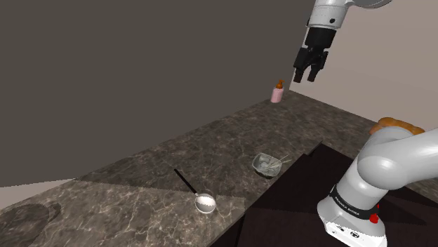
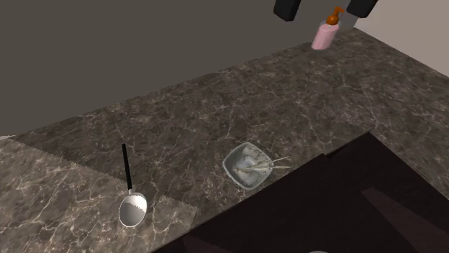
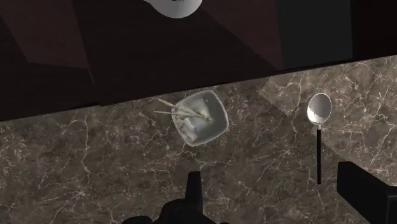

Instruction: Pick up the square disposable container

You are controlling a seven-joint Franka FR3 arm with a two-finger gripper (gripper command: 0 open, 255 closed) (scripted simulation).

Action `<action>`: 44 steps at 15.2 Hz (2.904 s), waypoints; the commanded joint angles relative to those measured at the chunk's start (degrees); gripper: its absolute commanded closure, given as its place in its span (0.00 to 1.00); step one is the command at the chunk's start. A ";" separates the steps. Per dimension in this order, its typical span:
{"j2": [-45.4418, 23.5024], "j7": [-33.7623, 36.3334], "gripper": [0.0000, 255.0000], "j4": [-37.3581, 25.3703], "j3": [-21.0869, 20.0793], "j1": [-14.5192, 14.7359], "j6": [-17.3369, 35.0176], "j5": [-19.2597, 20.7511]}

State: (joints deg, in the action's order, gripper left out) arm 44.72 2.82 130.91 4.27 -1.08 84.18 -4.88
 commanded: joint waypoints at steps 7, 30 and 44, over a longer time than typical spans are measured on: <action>0.36 -8.16 0.00 11.44 3.33 0.99 10.93 1.53; -38.65 -51.49 0.00 26.70 21.16 14.28 61.83 -11.00; -57.53 -74.68 1.00 21.38 16.32 14.54 69.93 -36.20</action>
State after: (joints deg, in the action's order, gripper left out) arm -12.49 -71.50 152.46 20.73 13.59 154.05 -40.68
